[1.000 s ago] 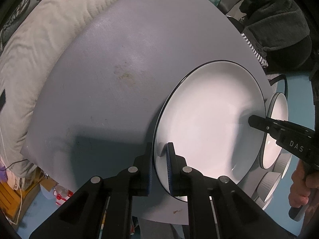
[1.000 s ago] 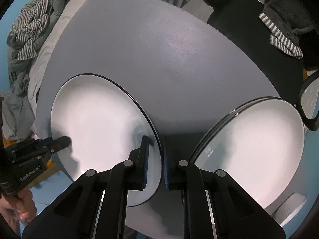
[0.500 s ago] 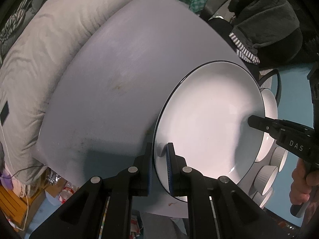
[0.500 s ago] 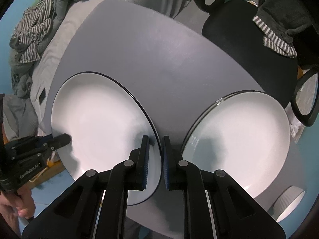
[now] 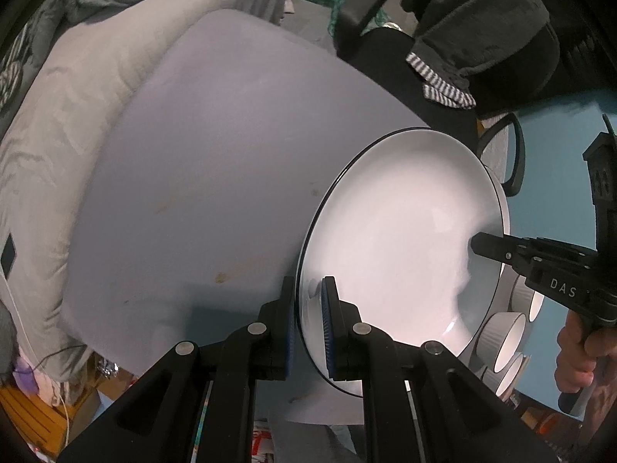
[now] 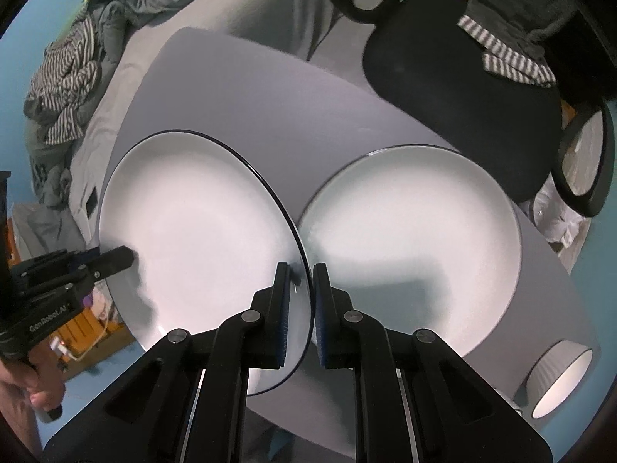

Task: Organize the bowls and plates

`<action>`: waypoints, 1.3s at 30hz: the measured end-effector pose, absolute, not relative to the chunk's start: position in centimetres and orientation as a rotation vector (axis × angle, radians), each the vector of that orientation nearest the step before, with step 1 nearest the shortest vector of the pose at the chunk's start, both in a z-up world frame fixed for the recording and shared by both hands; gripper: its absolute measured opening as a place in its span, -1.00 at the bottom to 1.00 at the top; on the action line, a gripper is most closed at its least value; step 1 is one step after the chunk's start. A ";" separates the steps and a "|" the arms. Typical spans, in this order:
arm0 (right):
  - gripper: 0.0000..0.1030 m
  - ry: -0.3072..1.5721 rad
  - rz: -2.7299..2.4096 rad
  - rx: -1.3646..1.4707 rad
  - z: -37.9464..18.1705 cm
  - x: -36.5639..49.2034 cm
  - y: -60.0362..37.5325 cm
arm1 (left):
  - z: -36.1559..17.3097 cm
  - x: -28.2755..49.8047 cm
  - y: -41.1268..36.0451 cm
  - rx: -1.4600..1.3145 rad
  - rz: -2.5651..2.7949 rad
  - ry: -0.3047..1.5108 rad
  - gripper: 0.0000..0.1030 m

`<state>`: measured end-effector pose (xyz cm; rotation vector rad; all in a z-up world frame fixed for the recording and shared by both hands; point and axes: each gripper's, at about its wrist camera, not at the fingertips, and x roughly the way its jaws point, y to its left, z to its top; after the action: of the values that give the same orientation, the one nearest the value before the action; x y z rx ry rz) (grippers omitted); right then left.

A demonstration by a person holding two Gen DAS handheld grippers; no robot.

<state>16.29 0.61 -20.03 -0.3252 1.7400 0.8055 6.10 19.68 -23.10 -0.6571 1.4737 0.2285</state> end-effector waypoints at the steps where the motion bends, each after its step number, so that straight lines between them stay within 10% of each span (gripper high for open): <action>1: -0.78 1.739 0.797 -0.318 -20.0 16.6 0.1 | -23.0 6.3 19.5 -0.651 0.224 1.476 -0.78; 39: -0.76 1.798 0.620 -0.177 -23.4 23.4 -10.7 | -25.9 15.2 10.5 -0.496 0.123 1.615 -0.77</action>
<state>23.40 -10.75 -23.39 -0.1766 1.7980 0.6204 15.17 10.46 -25.93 -0.4961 1.6154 0.1231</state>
